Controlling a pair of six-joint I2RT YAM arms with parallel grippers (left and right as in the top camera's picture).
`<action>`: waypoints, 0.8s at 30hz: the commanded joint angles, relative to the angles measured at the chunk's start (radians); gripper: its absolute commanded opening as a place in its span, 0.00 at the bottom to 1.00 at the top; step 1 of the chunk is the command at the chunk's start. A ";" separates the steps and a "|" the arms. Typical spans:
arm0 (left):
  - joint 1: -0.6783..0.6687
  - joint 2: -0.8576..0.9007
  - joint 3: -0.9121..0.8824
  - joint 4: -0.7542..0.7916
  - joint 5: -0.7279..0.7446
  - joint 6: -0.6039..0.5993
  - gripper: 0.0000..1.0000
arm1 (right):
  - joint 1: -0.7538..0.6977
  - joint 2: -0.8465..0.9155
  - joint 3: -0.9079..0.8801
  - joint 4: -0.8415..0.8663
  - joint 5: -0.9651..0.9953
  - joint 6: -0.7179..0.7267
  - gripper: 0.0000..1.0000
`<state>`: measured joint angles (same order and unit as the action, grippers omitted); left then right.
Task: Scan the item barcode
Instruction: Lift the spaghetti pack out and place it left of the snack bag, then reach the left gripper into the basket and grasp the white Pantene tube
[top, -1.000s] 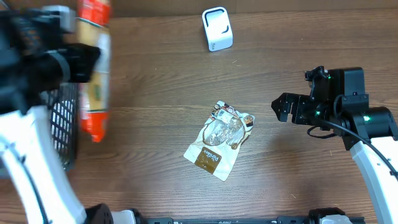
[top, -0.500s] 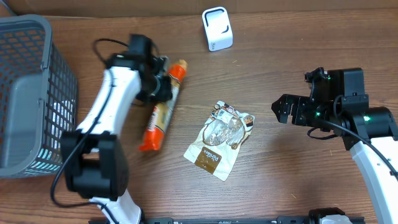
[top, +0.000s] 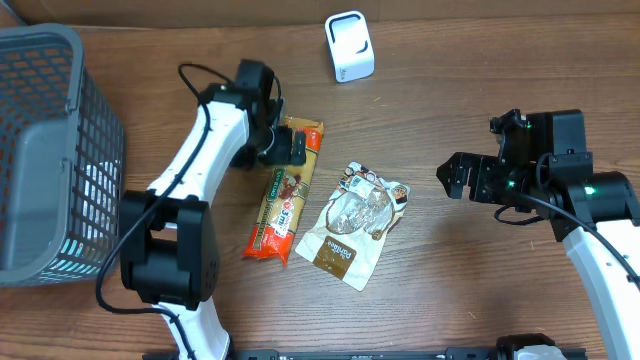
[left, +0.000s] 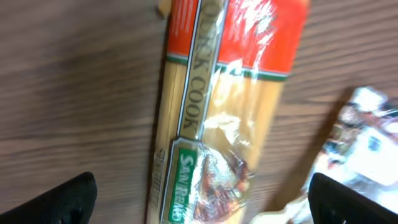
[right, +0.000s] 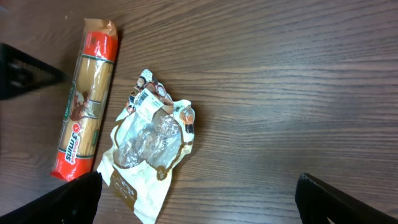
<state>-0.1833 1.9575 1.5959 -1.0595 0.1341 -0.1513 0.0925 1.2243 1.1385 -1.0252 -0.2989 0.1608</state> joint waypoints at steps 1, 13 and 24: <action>0.039 -0.068 0.216 -0.068 -0.011 0.021 1.00 | 0.004 -0.001 0.026 0.002 0.010 -0.005 1.00; 0.482 -0.141 0.784 -0.406 -0.115 0.024 0.99 | 0.004 -0.001 0.026 -0.010 0.009 -0.005 1.00; 1.028 -0.132 0.541 -0.386 0.104 0.001 1.00 | 0.004 -0.001 0.026 -0.008 0.010 -0.005 1.00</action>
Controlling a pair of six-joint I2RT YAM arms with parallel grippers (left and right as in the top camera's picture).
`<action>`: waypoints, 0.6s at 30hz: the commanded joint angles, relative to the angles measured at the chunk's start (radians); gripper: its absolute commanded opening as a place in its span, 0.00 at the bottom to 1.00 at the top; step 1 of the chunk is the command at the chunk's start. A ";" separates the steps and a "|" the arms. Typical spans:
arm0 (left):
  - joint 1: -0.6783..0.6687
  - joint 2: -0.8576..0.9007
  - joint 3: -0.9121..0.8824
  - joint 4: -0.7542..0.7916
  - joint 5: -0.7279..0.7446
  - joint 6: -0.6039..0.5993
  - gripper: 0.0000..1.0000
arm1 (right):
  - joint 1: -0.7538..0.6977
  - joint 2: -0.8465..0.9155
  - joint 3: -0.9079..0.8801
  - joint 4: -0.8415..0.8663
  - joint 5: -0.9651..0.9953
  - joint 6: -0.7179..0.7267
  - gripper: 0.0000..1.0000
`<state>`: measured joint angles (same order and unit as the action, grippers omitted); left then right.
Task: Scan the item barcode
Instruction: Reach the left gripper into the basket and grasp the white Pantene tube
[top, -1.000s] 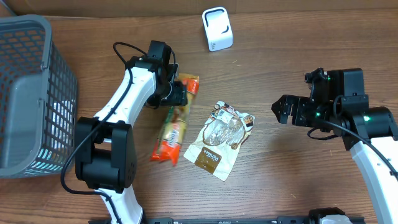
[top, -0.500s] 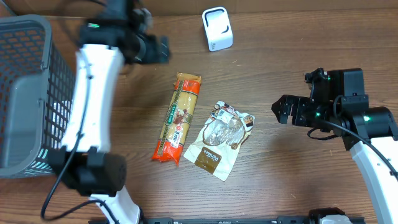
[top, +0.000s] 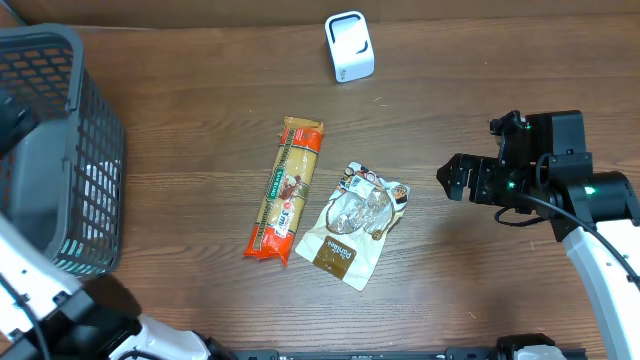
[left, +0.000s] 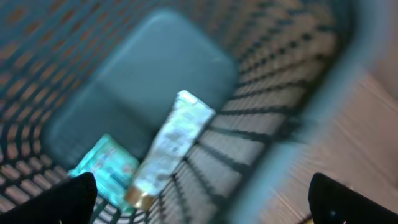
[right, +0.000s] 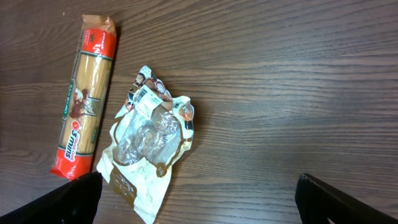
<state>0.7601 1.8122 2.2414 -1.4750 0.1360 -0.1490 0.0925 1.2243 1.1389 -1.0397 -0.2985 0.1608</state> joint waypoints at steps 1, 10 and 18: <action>0.113 0.013 -0.145 0.053 0.124 -0.001 1.00 | 0.004 -0.001 0.026 0.006 0.009 -0.005 1.00; 0.200 0.015 -0.545 0.374 0.240 0.083 1.00 | 0.004 -0.001 0.026 0.006 0.009 -0.006 1.00; 0.182 0.015 -0.771 0.570 0.243 0.175 1.00 | 0.004 -0.001 0.026 0.001 0.009 -0.006 1.00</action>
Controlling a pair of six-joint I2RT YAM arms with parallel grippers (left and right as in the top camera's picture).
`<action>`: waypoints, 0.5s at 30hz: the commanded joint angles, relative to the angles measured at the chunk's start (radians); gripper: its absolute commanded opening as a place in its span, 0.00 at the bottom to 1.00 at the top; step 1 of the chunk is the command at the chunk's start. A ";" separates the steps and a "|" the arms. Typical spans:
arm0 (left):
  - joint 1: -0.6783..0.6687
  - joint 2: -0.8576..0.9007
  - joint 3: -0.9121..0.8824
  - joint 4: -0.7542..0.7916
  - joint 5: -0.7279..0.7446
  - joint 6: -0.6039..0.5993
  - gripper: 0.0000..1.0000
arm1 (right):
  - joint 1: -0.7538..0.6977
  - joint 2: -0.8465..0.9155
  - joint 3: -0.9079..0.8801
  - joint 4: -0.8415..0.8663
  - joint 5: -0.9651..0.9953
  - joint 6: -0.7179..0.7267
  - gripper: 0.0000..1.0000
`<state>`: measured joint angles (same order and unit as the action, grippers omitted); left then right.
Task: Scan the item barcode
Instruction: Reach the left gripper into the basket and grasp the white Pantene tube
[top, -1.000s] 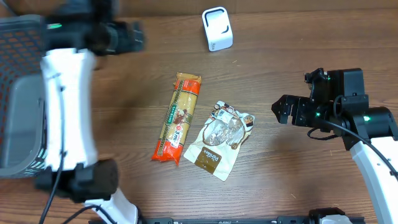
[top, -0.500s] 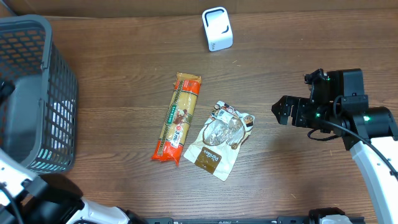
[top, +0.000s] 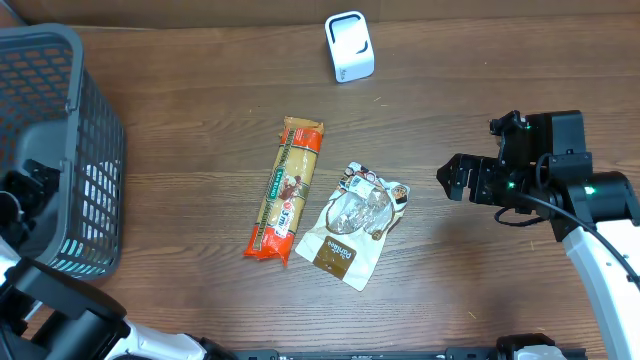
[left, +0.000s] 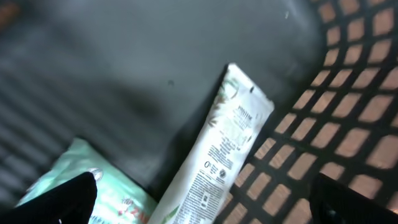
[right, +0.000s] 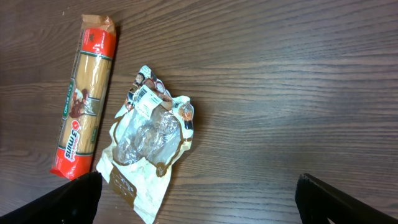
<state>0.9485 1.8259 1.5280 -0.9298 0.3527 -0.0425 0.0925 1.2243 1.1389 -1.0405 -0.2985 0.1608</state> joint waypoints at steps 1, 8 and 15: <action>-0.006 0.002 -0.080 0.041 0.014 0.069 1.00 | 0.004 -0.001 0.026 0.001 0.009 -0.006 1.00; -0.016 0.002 -0.215 0.166 -0.004 0.143 0.98 | 0.004 -0.001 0.026 -0.005 0.010 -0.006 1.00; -0.058 0.004 -0.333 0.310 -0.005 0.178 0.98 | 0.004 -0.001 0.026 -0.005 0.010 -0.006 1.00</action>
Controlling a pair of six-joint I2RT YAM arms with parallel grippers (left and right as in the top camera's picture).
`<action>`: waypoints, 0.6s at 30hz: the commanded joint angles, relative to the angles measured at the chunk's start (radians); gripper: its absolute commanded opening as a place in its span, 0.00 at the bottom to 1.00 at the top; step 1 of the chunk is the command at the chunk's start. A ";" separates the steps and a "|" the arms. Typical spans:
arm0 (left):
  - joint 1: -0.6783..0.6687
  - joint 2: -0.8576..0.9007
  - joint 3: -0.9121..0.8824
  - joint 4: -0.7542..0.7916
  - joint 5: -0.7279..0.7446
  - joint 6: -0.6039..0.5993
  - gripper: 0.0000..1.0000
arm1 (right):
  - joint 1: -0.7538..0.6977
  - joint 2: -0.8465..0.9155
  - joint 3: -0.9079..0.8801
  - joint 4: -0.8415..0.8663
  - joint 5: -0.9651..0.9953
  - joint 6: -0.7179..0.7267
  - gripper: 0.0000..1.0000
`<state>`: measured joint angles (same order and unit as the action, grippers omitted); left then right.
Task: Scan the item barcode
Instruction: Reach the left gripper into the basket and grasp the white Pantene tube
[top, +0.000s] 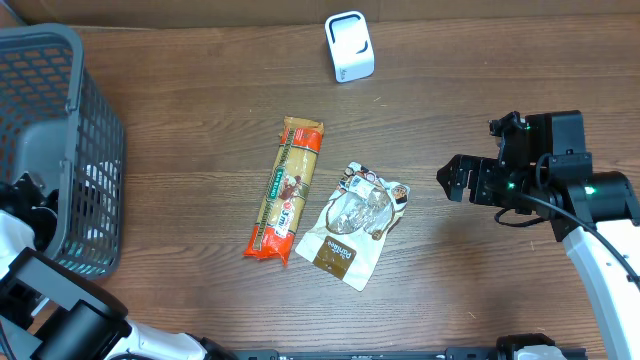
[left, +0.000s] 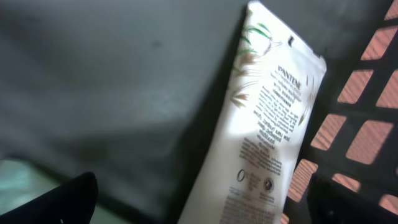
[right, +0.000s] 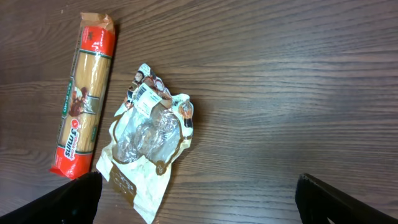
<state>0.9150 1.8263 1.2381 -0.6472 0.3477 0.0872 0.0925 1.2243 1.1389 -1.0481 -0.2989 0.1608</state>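
A white Pantene tube (left: 273, 124) lies on the dark floor of the grey mesh basket (top: 60, 60), its printed back facing up. My left gripper (left: 202, 211) hangs open close above the tube, one dark fingertip (left: 62, 199) on each side and nothing between them. The white scanner (top: 348, 47) stands at the far edge of the table. My right gripper (top: 455, 178) is open in the air at the right, away from every item. In the overhead view the basket wall hides the tube.
A long orange pasta pack (top: 286, 190) and a crumpled cream snack bag (top: 355, 225) lie mid-table, both also in the right wrist view. A pale teal packet (left: 18, 171) lies beside the tube. The basket's mesh wall (left: 373, 93) runs just right of the tube.
My left gripper has come closer to the Pantene tube, which now fills more of the left wrist view. It is still open. The right arm and the table items have not moved.
My left gripper was open over the pasta pack on the table. Then it was over the basket, with the tube and the teal packet below. Then it was inside the basket above the tube, and now it is close over it. The right arm stayed still.
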 joint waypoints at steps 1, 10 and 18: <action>-0.029 0.005 -0.050 0.035 0.000 0.048 0.98 | 0.004 -0.001 0.026 0.002 0.010 -0.006 1.00; -0.065 0.061 -0.072 0.064 -0.015 0.048 0.84 | 0.004 -0.001 0.026 0.001 0.009 -0.005 1.00; -0.063 0.087 -0.069 0.077 -0.027 0.048 0.04 | 0.004 -0.001 0.026 -0.004 0.009 -0.005 1.00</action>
<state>0.8505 1.8683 1.1862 -0.5640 0.3759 0.1291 0.0925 1.2243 1.1389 -1.0496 -0.2981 0.1612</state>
